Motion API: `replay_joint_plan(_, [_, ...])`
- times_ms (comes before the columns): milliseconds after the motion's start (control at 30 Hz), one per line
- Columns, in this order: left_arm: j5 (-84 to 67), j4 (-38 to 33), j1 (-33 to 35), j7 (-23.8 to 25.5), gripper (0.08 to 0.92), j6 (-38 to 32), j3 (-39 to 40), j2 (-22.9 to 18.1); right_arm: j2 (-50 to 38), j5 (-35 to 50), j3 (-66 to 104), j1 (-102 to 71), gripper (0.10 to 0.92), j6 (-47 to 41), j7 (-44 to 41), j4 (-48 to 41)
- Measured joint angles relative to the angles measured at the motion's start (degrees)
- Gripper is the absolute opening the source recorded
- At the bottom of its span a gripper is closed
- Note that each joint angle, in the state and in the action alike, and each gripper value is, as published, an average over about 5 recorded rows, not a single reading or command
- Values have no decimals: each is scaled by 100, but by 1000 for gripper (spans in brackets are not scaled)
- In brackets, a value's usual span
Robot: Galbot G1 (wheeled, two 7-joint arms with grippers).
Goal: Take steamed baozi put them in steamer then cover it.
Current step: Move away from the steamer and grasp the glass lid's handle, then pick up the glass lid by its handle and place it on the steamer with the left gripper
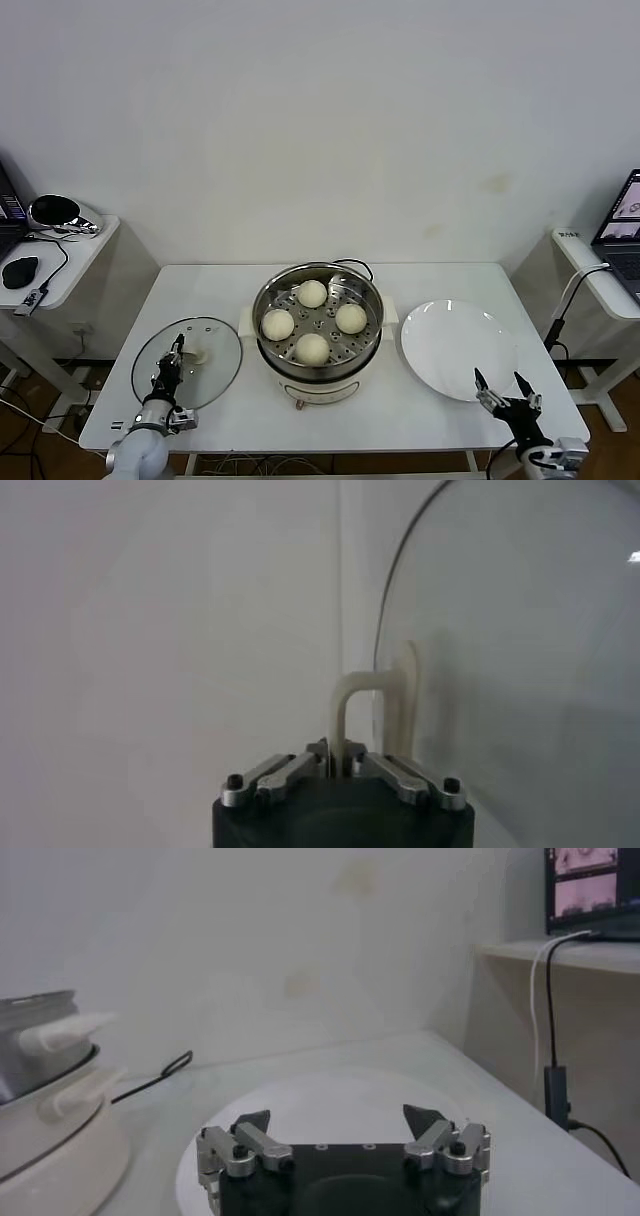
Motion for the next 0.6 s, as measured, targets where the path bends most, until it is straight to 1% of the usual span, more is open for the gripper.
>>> replay_joint_plan(133, [-32,-95,70,53,137,58,-59,20,-32,0,-9,1,823,-21,3,38])
replay_joint_plan(233, [-118,-333,176,160,137,212,-124,25,-46,-41,-12,0,823,-24,30,80])
replay_joint_plan(367, [-317,-870,377,370,137,609,-246,-20,-26,-150,-7,-15,823,-33,86,175])
replay_joint_plan(600, [-485,-2031,848,780,137,1475,-367,-52,28,-307,-15,48,823,-28,148,330])
